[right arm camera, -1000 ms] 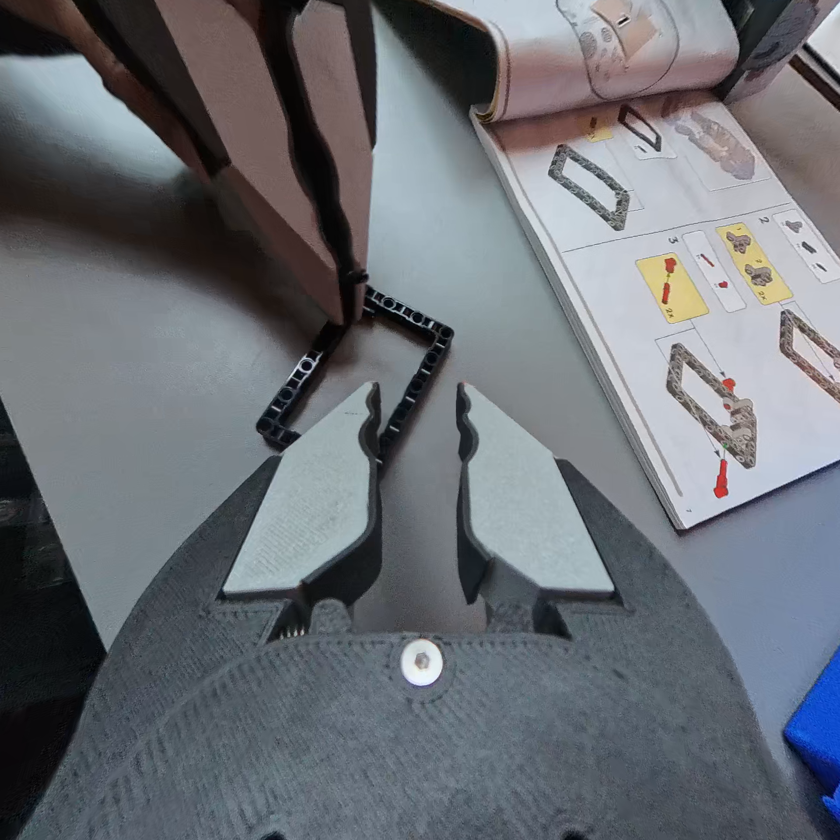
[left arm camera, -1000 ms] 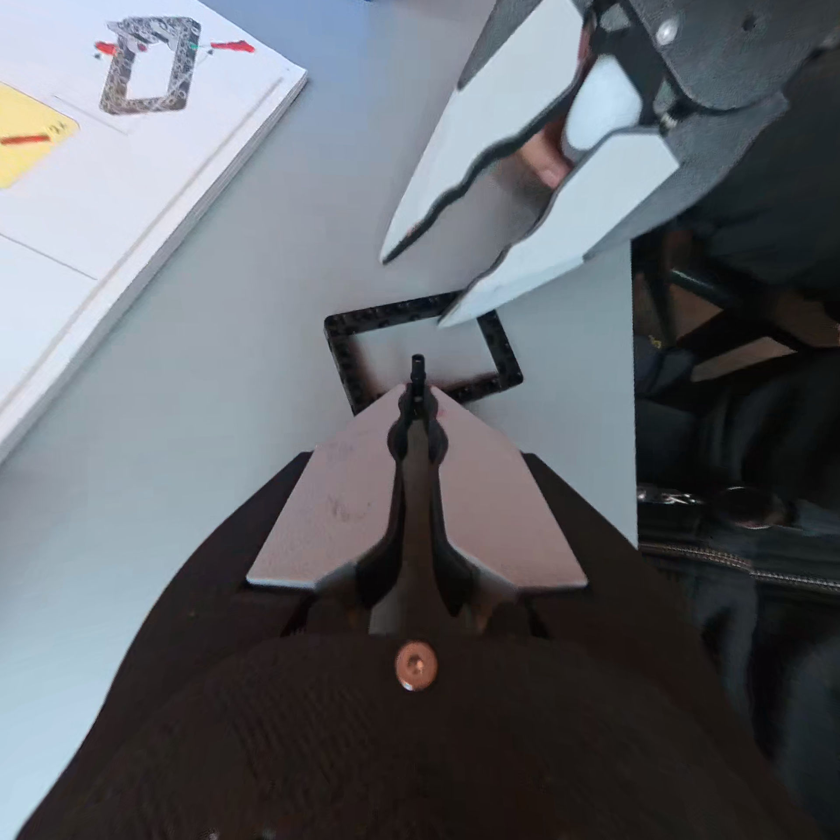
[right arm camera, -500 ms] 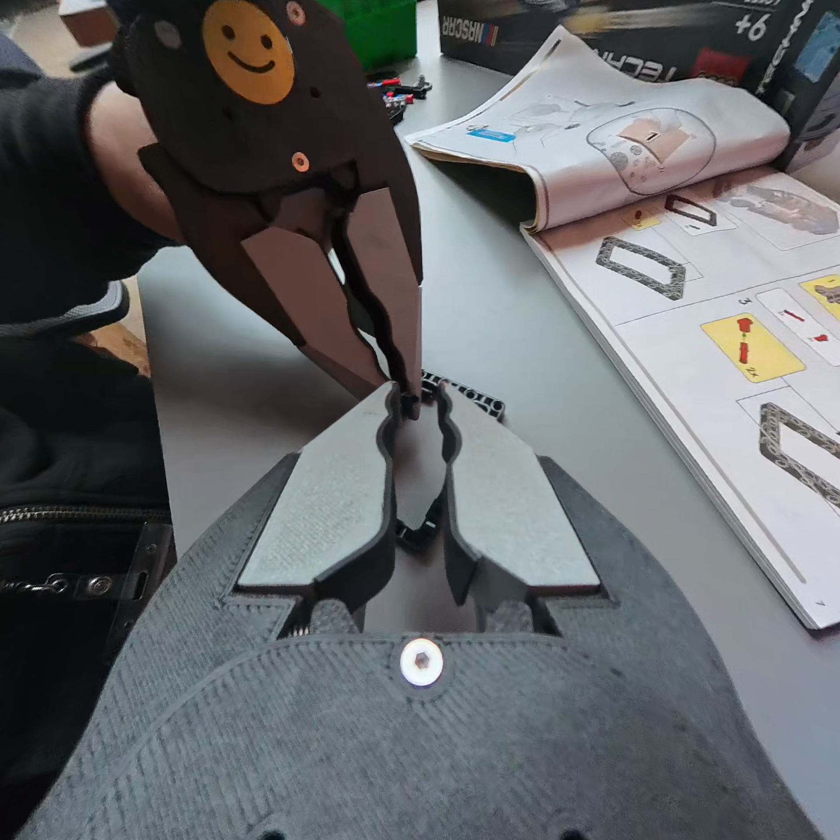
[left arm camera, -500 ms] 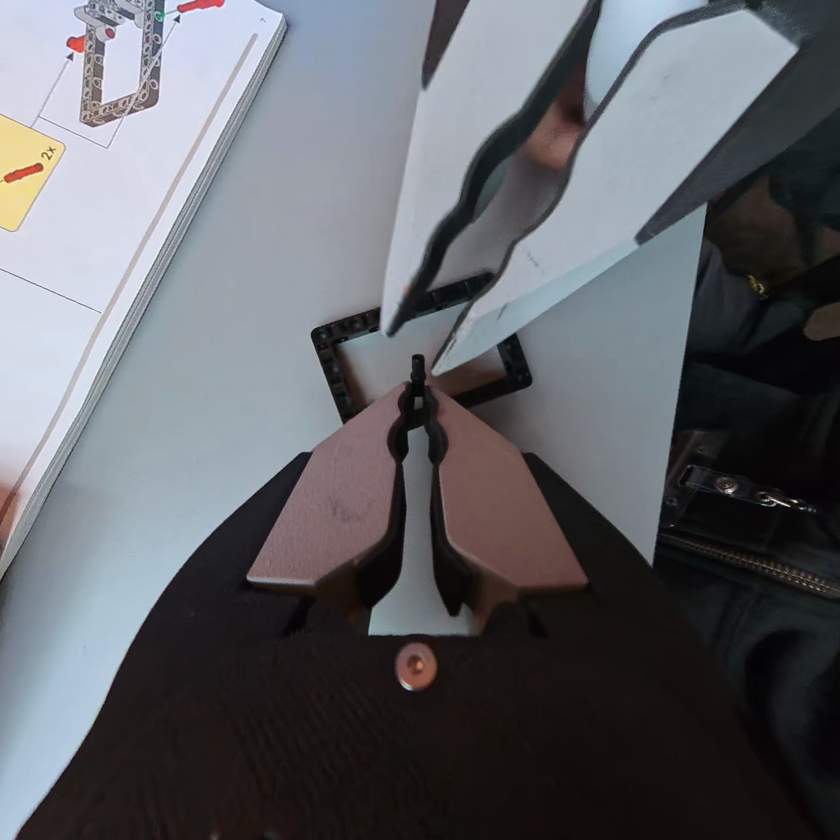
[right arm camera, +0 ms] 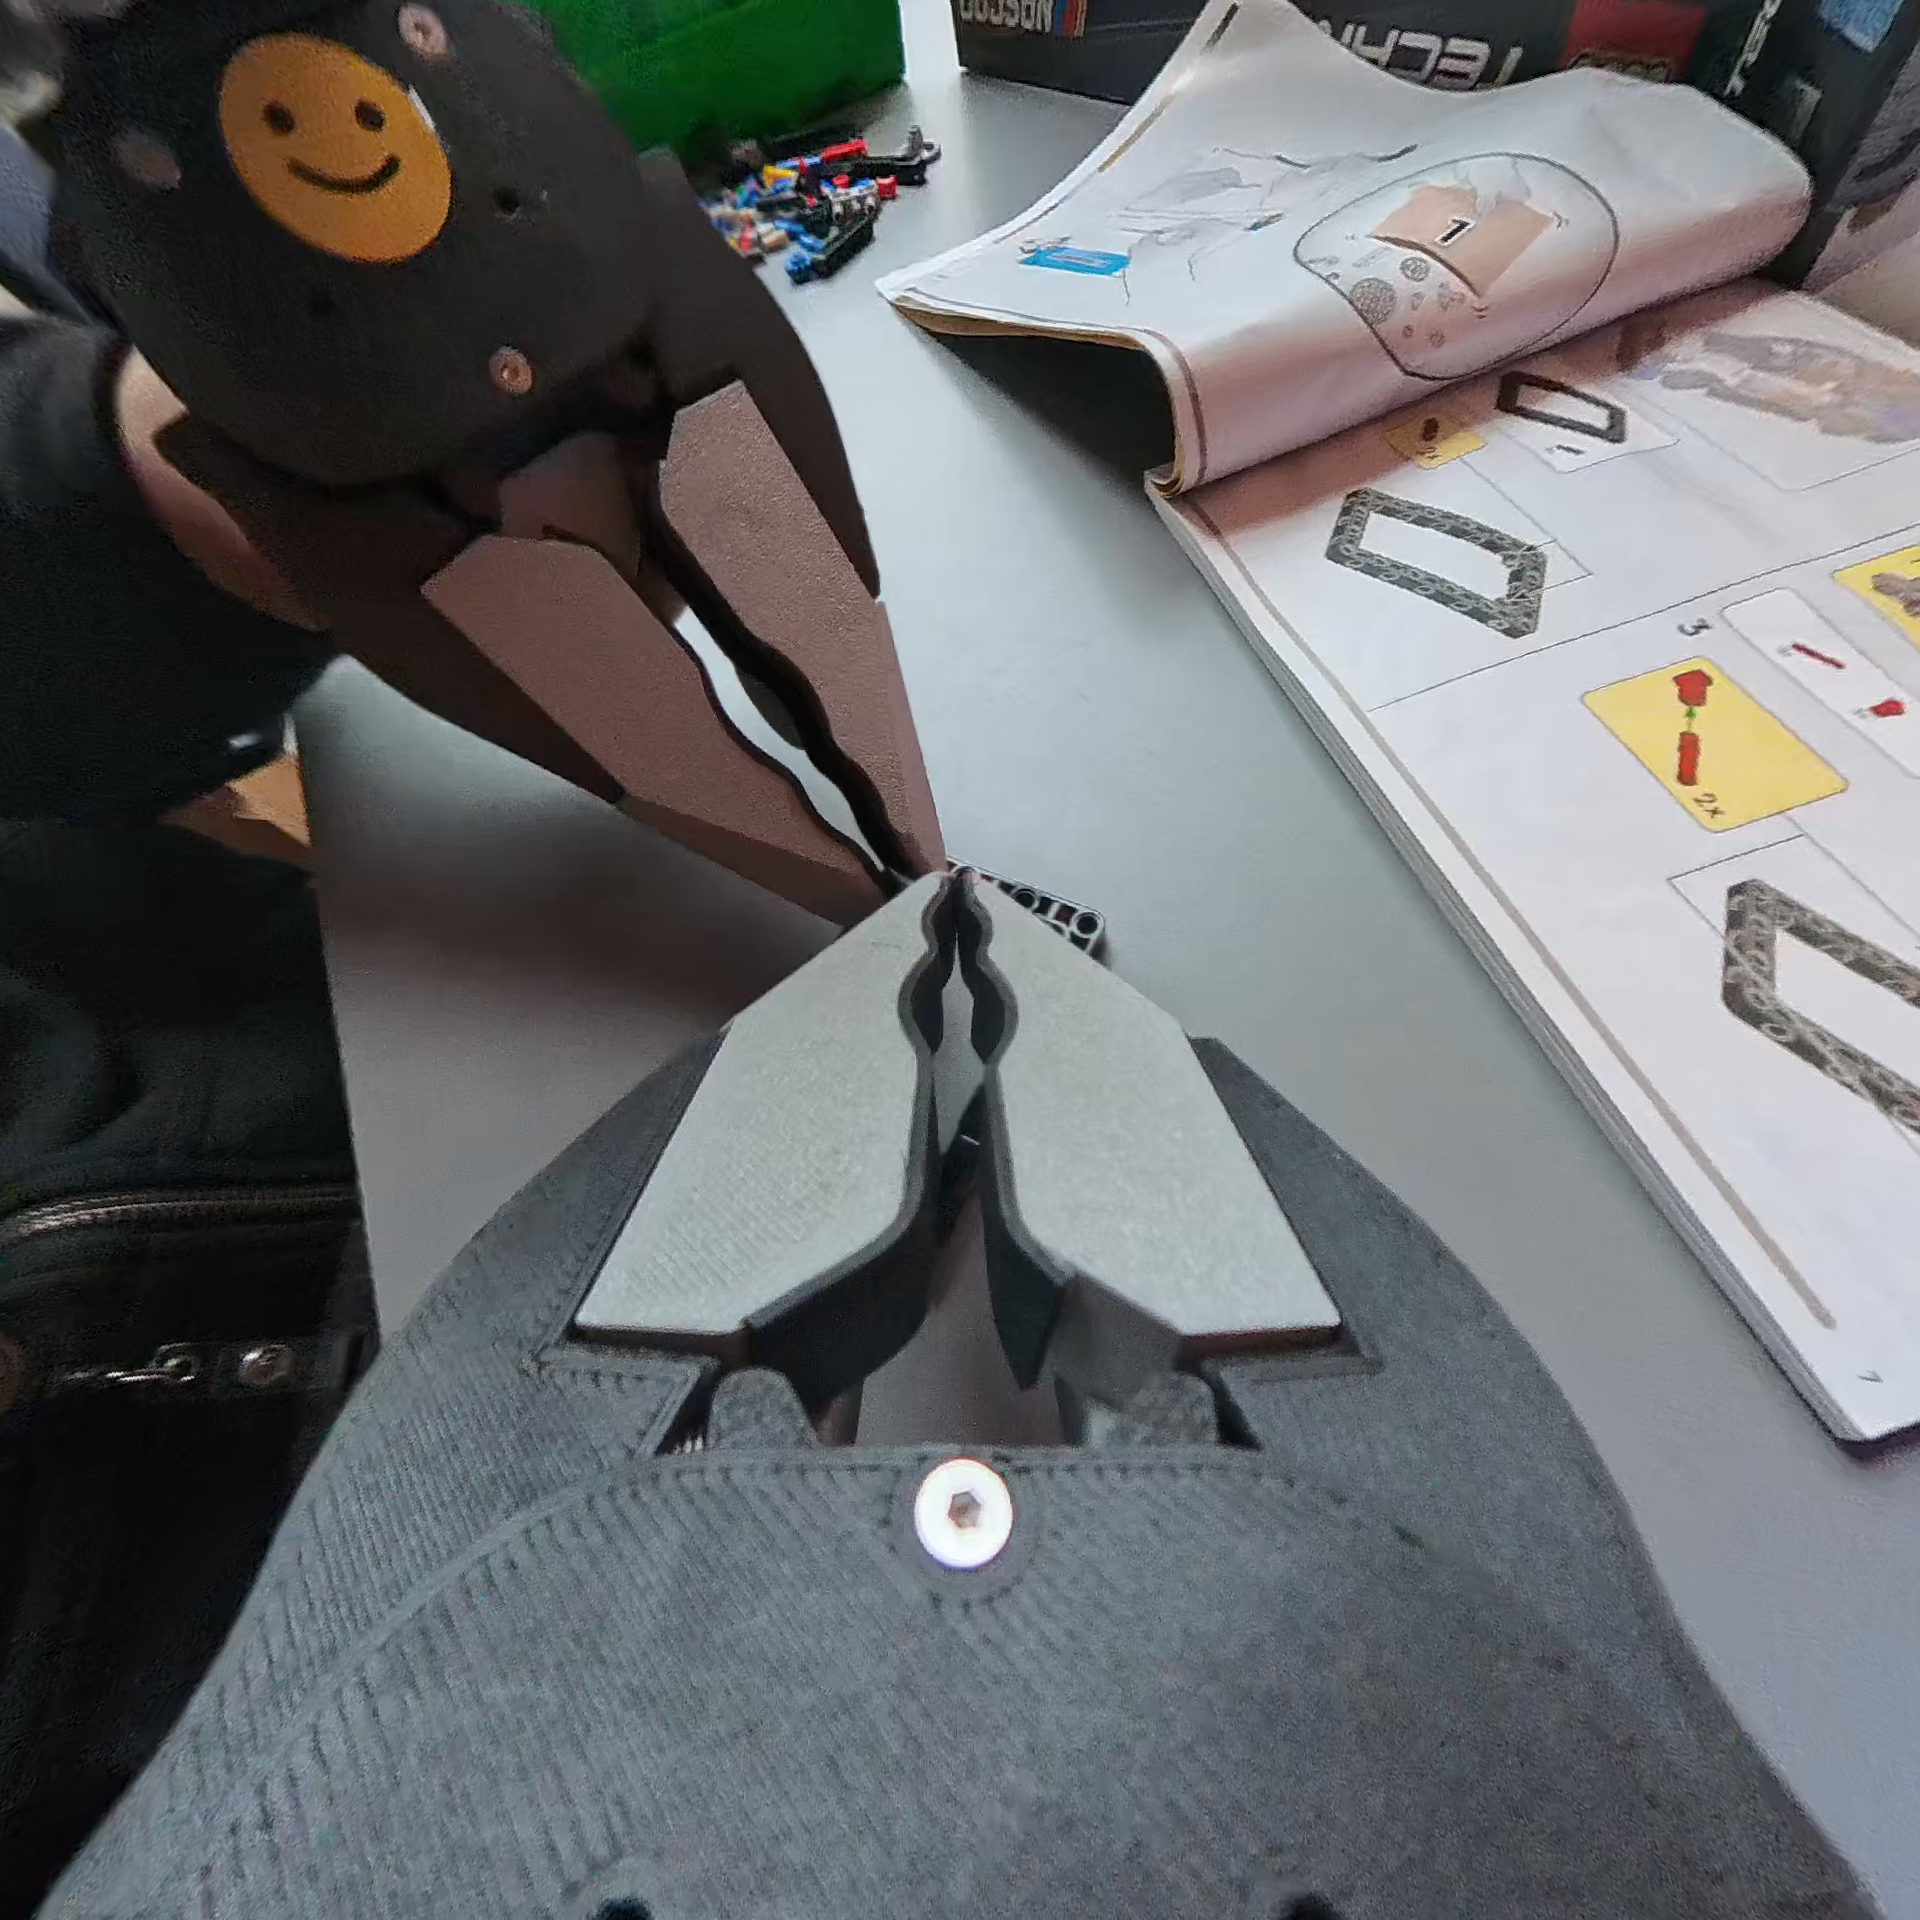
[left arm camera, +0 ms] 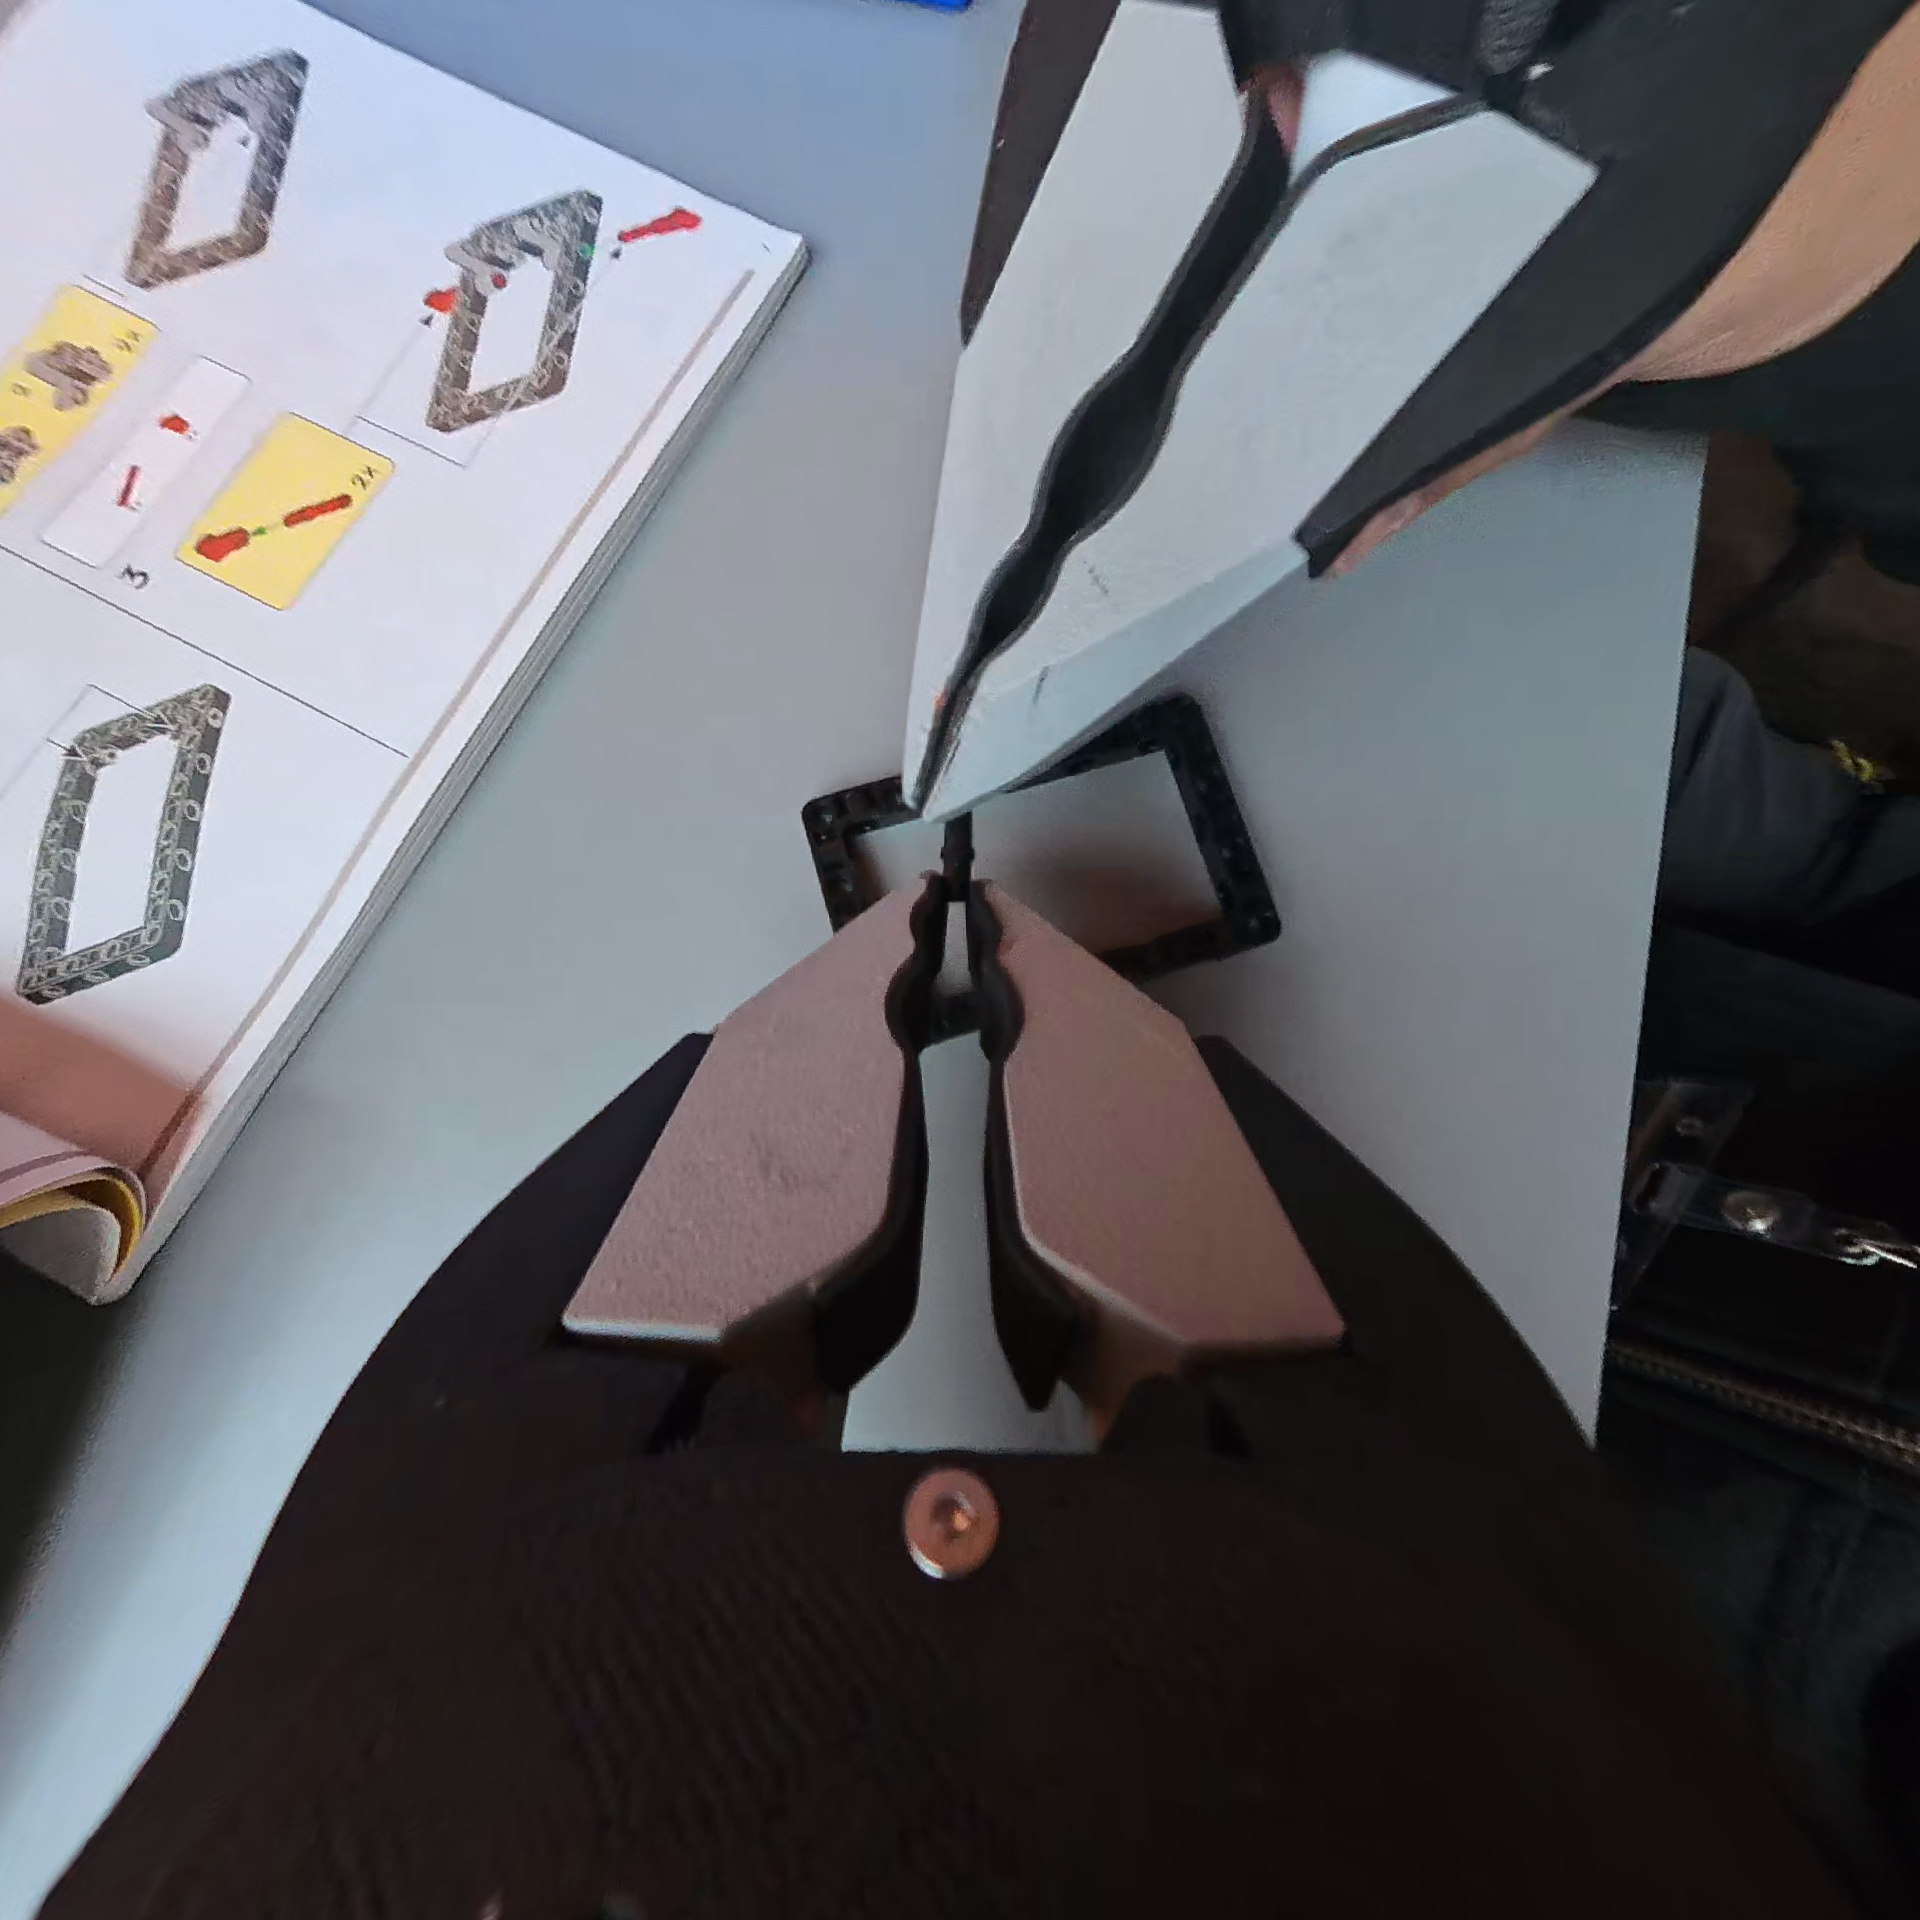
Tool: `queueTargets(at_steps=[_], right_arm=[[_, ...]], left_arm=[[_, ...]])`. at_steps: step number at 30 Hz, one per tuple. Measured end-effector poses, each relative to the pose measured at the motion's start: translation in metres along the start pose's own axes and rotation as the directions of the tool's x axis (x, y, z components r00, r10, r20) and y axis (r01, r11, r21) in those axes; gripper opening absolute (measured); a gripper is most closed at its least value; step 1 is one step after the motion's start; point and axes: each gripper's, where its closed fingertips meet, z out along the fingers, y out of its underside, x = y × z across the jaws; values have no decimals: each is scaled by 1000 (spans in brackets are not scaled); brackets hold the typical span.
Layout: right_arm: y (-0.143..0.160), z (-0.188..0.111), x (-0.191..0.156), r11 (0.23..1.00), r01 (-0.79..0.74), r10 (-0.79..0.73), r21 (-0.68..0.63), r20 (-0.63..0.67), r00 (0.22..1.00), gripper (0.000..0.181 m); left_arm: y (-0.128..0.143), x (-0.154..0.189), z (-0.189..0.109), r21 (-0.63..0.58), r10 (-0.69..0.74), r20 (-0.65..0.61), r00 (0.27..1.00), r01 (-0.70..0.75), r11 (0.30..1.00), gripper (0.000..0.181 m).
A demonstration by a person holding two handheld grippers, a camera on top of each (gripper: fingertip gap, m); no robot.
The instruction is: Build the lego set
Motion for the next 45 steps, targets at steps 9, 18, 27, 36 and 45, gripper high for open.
queueTargets(at_steps=[9,18,27,36,45], right_arm=[[17,1,21,991,59,-73,-124,-117,990,9],[23,-2,9,930,320,-336,-179,-67,940,27],[28,11,19,778,563,-597,-280,-48,801,17],[30,7,26,819,505,-536,-272,-46,843,19],[24,-6,-2,776,617,-604,-135,125,787,19]], left_arm=[[13,-1,13,-122,-66,-45,997,61,991,1],[15,-3,12,-292,-99,-59,993,78,953,1],[15,-5,10,-403,-131,-10,991,116,908,22],[16,-8,3,-396,-134,-16,991,117,911,24],[17,-8,-16,-307,-35,51,998,49,950,14]])
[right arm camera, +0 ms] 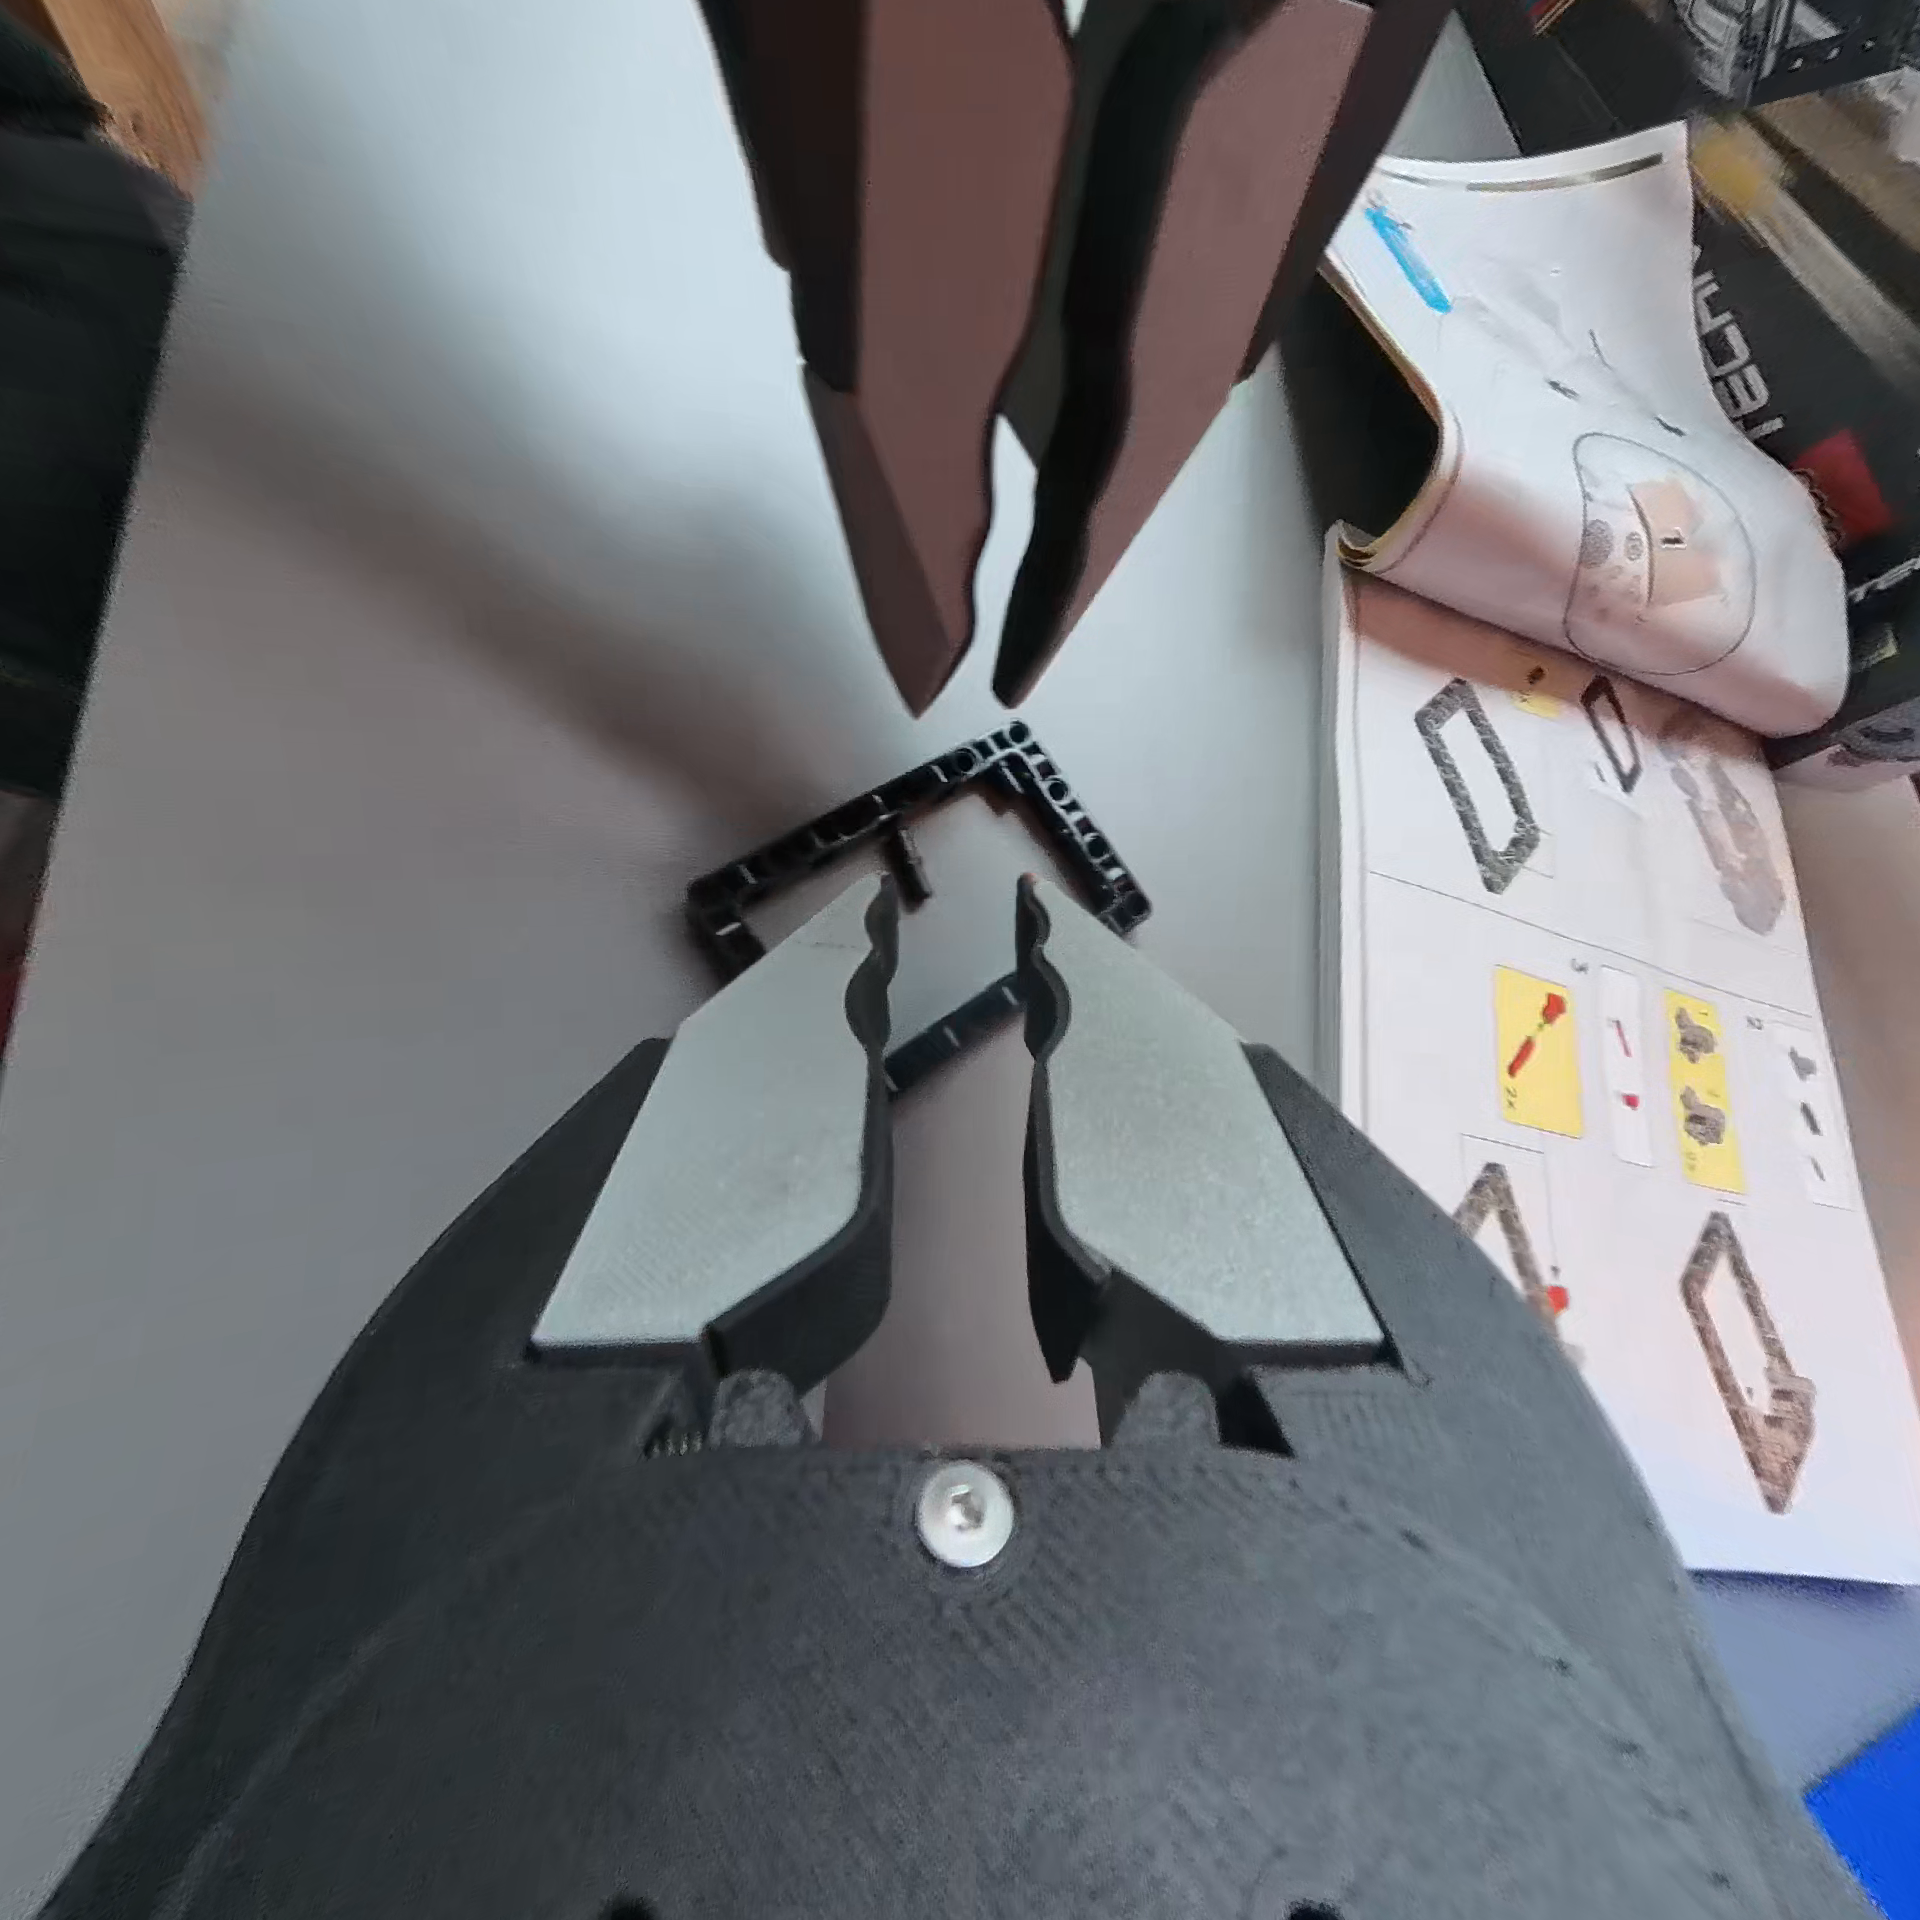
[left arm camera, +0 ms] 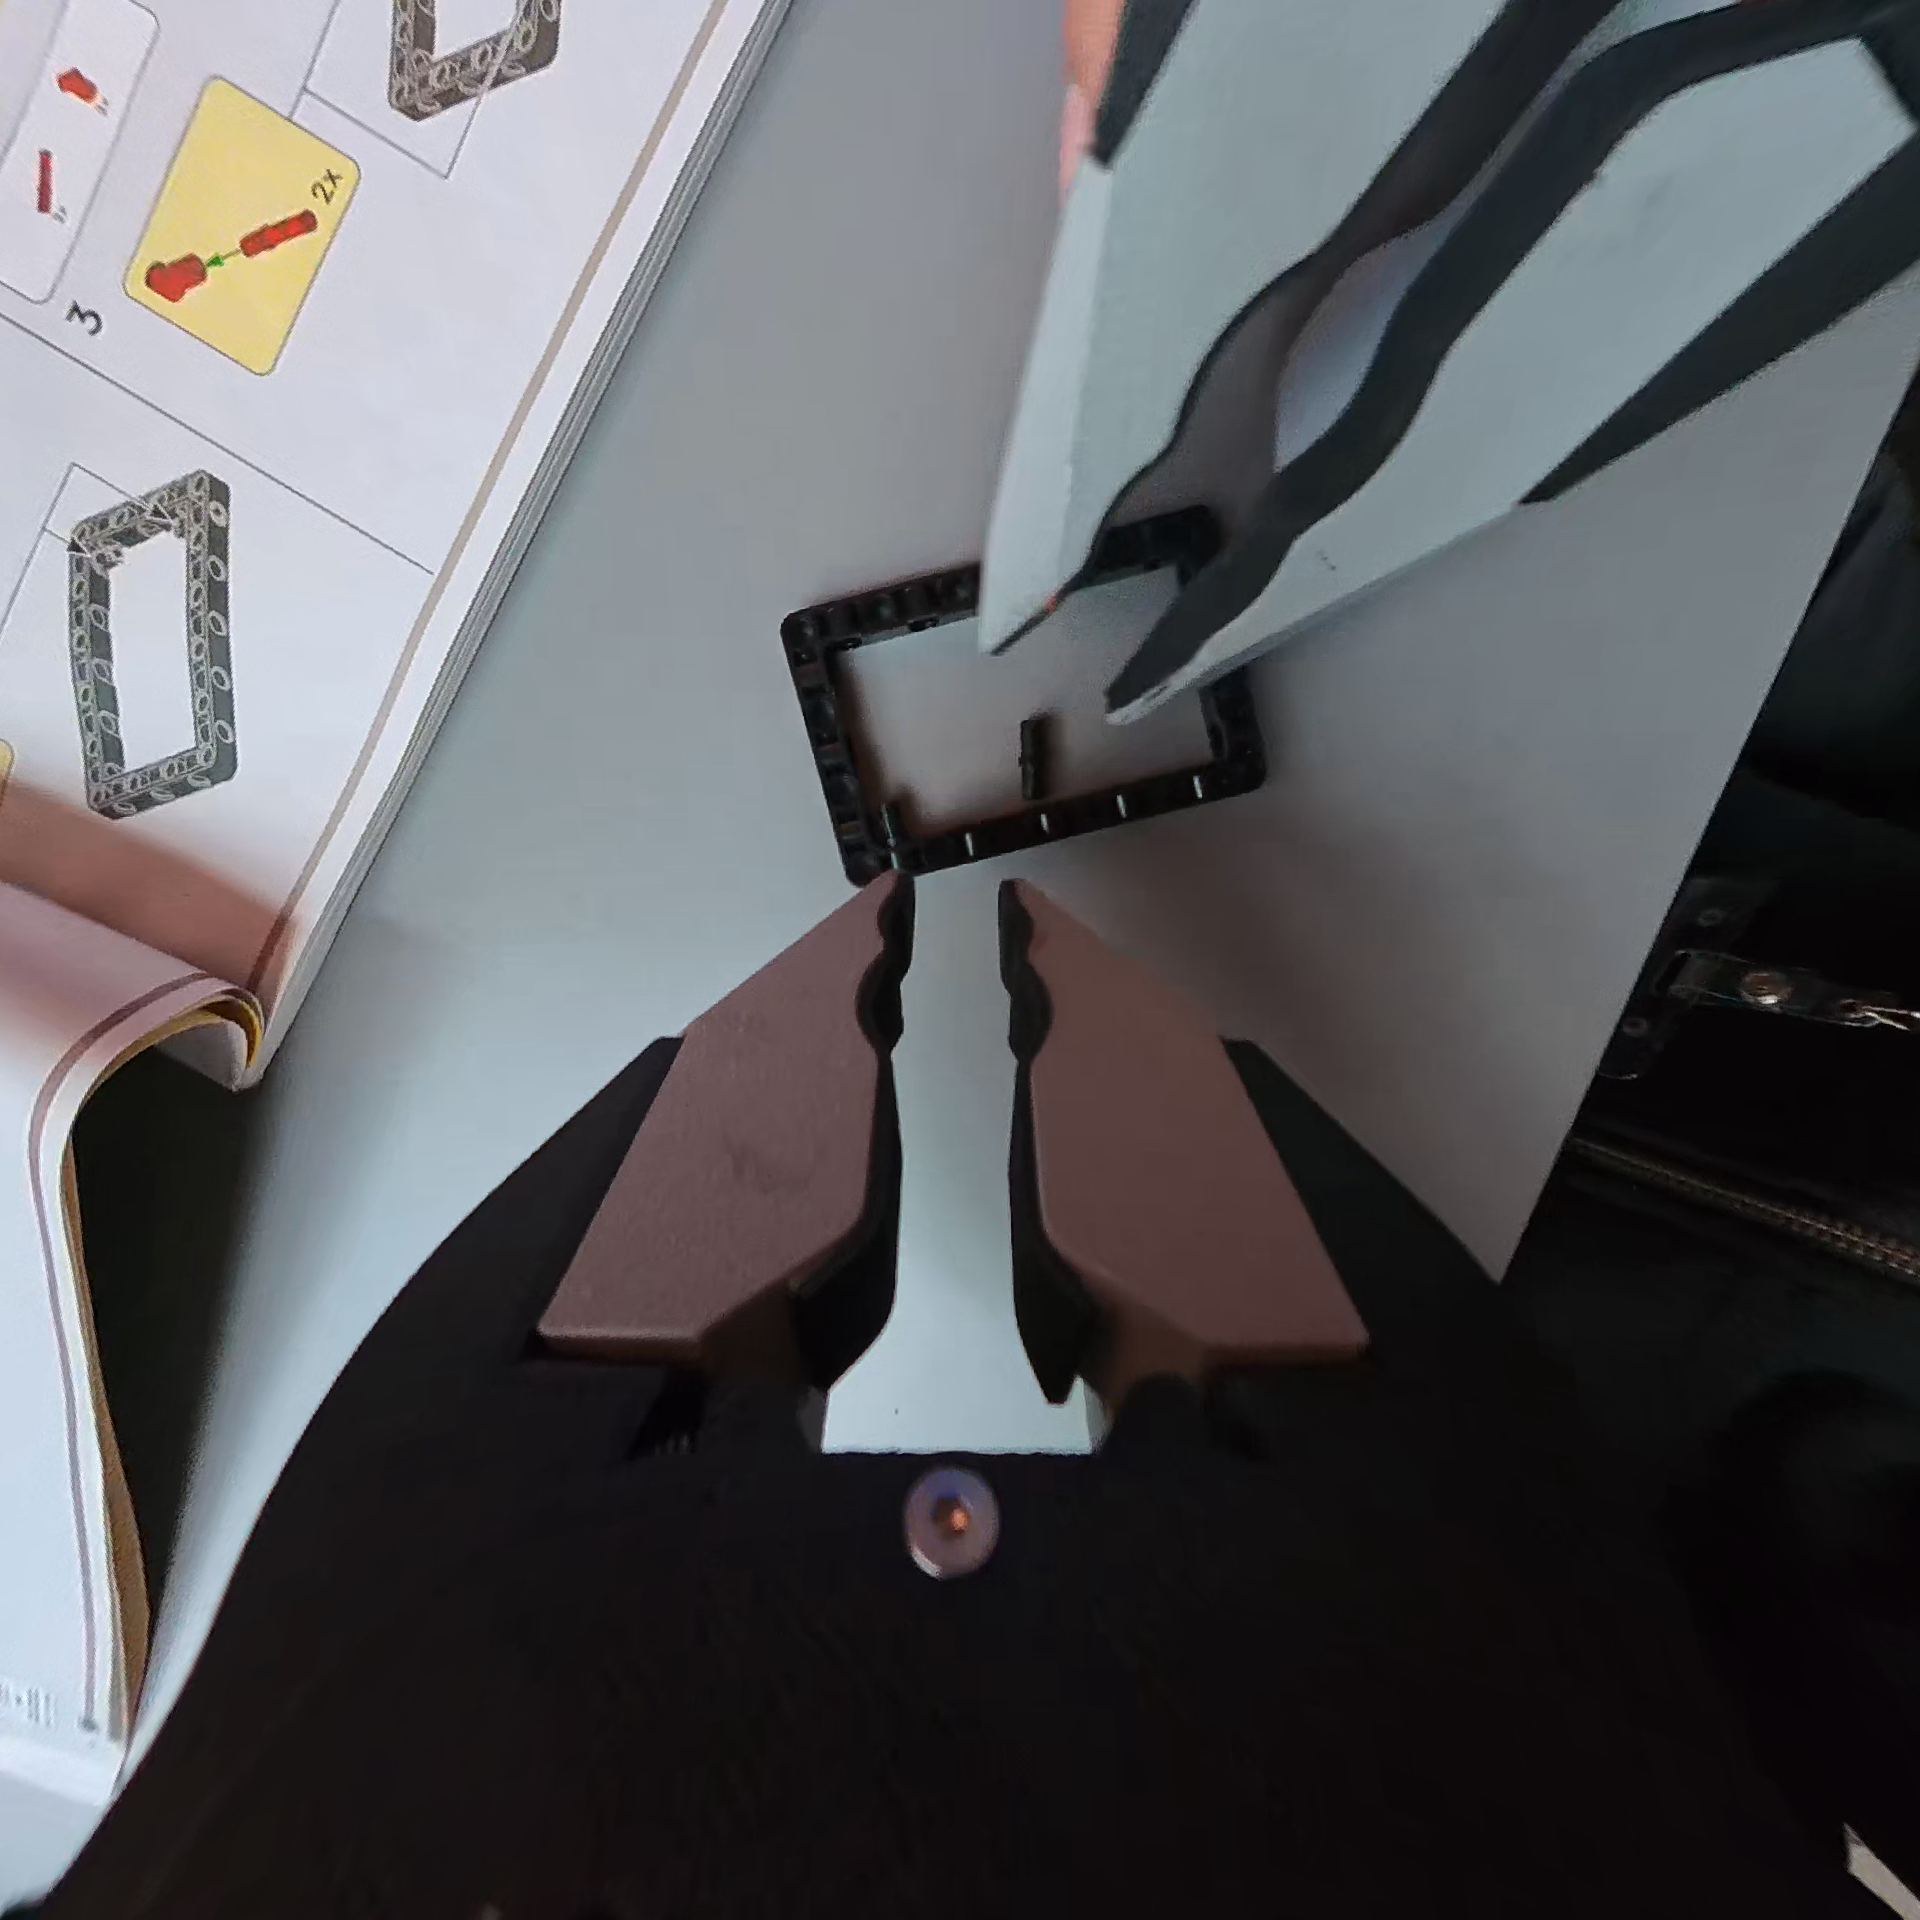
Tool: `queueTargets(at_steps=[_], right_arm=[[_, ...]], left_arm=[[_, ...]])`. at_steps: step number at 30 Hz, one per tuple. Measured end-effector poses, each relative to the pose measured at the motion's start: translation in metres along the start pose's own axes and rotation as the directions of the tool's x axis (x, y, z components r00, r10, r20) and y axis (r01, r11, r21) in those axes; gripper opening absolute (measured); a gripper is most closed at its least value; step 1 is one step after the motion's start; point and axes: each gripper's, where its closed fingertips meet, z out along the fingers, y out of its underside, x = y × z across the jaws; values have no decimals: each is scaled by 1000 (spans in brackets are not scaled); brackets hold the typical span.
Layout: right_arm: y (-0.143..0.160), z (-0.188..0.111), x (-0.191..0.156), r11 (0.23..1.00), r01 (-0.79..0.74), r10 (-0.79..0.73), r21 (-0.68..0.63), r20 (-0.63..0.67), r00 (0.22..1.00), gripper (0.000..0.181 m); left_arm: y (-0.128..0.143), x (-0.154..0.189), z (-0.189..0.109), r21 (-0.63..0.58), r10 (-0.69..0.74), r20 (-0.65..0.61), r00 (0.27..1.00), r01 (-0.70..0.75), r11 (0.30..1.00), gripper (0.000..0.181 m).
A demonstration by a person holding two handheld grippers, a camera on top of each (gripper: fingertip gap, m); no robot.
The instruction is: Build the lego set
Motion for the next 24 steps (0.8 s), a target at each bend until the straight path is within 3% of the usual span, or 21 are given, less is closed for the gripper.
queueTargets(at_steps=[7,11,16,19,24], right_arm=[[4,15,-4,976,190,-174,-110,141,975,18],[11,20,-6,948,269,-235,-168,199,951,0],[12,19,6,934,301,-269,-193,177,947,0],[12,16,17,923,325,-298,-205,149,943,0],[11,20,21,889,397,-373,-227,141,917,0]], left_arm=[[-4,-6,4,91,-29,14,999,28,995,12],[-3,-31,-3,122,40,84,996,-50,991,15],[-13,-20,4,174,77,-172,982,-46,984,22],[-3,-17,16,122,121,-198,973,-98,988,26],[-6,-17,19,122,204,-232,951,-180,976,19]])
